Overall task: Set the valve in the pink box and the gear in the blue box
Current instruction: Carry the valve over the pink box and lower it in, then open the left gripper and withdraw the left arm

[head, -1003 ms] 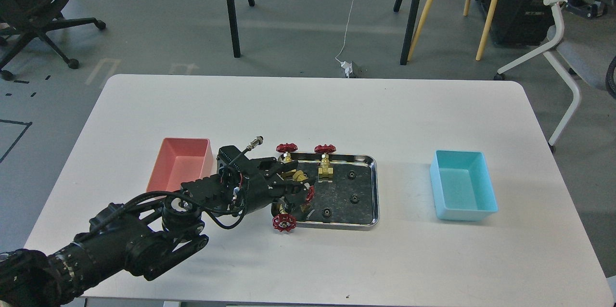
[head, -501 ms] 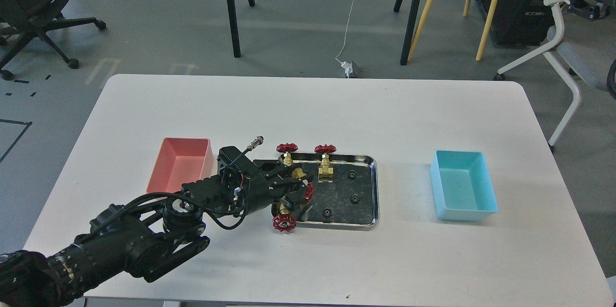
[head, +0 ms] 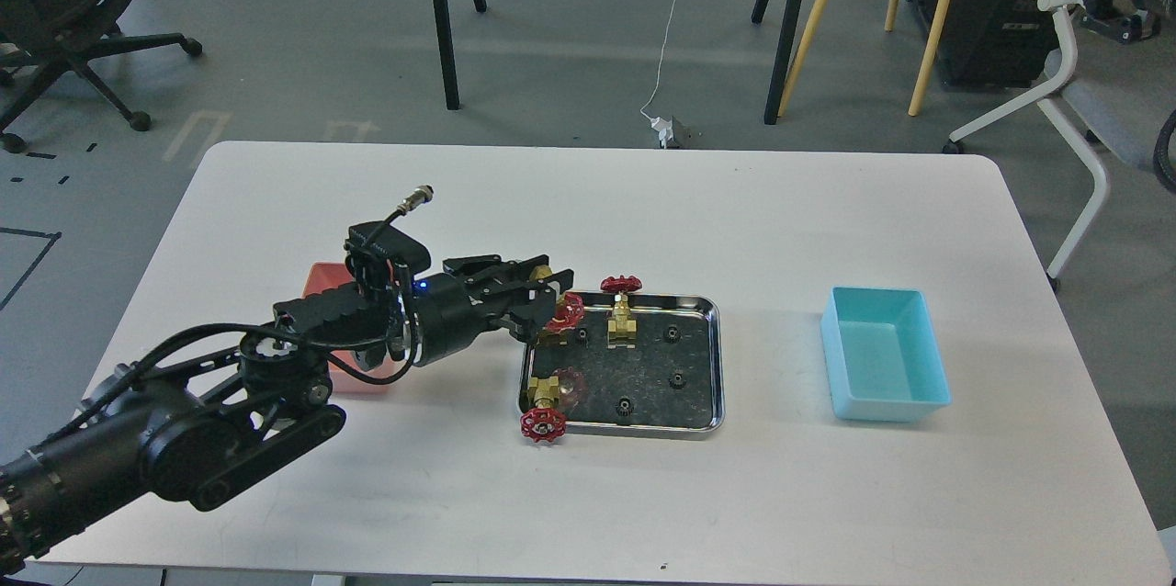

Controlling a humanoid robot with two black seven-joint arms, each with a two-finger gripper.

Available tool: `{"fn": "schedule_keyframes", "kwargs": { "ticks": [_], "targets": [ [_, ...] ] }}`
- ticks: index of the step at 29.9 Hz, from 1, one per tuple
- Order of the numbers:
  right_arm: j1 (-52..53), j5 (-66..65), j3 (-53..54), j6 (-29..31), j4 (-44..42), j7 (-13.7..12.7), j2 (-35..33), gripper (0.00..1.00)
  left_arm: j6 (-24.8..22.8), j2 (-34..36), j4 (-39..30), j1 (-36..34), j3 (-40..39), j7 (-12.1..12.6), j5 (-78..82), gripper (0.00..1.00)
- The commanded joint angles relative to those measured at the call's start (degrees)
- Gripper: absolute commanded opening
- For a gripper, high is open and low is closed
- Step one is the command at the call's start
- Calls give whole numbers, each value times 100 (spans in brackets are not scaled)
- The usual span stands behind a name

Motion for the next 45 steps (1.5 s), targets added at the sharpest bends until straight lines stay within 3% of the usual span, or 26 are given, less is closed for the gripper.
{"fn": "schedule_keyframes", "kwargs": {
  "ticks": [1,12,20,28,34,36,42,45],
  "targets": [
    [22,0,1,0,-87,-1,25,99,47,660,-62,23,-57,-36,-361,23],
    [40,0,1,0,-201,8,130,99,302,1400,113,138,-13,17,-713,24],
    [84,0,1,0,-237,8,156,99,671,1321,816,550,48,-18,-687,25],
    [163,0,1,0,-237,17,148,99,865,1260,948,954,48,-27,-696,25],
    [163,0,1,0,-237,17,156,99,988,847,1273,1060,48,-18,-687,26],
    [163,0,-8,0,-237,17,156,99,988,732,1344,1060,39,-9,-705,34],
    [163,-96,-8,0,-210,17,156,99,1049,504,1353,964,-66,8,-1116,81],
    [180,-175,-8,0,-210,17,156,99,1049,503,1353,867,-66,8,-1670,86]
  ]
}}
